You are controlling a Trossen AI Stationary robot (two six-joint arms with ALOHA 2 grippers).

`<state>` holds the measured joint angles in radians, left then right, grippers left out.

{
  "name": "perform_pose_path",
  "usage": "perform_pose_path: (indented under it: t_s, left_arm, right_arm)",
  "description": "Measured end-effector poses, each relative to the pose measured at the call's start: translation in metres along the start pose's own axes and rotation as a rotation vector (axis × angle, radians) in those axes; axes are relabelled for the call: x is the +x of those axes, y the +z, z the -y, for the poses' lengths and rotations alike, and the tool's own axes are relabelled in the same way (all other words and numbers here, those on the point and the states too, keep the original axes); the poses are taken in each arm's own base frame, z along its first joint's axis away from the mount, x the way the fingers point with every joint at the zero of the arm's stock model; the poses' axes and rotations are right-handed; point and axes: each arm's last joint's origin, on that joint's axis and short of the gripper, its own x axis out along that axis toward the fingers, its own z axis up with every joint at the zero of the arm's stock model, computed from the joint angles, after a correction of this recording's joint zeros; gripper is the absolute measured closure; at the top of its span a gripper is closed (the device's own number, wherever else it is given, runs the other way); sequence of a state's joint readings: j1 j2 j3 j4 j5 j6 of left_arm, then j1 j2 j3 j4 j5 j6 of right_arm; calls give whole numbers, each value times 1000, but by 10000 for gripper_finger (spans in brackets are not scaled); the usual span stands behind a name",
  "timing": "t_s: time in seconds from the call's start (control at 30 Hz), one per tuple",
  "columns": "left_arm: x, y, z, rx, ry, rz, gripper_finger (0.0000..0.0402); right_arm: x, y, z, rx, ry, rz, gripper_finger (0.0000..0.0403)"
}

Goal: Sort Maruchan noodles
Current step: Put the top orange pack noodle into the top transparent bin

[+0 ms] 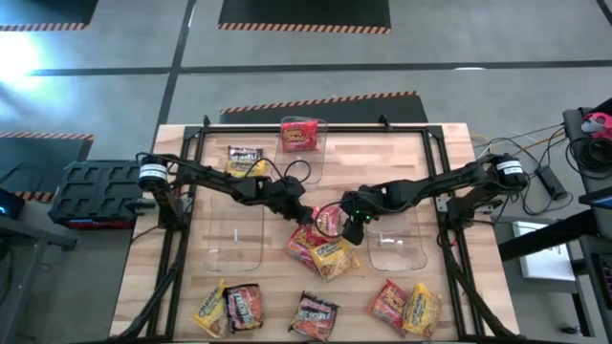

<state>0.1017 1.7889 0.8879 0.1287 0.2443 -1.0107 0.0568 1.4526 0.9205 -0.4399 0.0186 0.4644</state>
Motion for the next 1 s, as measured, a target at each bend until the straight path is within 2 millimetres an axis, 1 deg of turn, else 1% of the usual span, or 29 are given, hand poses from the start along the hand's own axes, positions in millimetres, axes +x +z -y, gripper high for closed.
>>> perform_pose_path:
  t_s: [0.1,0.2,0.47,0.8,1.0]
  left_arm:
    - [0,0,0,-3,-6,-8,233]
    - [0,-1,1,-29,-21,-27,233]
    - [0,0,1,-117,-21,-26,233]
    - [0,0,-1,-159,0,-16,233]
    - [9,-2,-7,-204,14,-39,233]
  right_arm:
    - [-6,5,-4,-8,20,28,195]
    - [-7,8,-7,-41,27,34,195]
    - [5,7,-6,-123,-1,6,195]
    - [18,6,-5,-186,-48,-17,195]
    - [21,7,-5,-211,-76,-18,195]
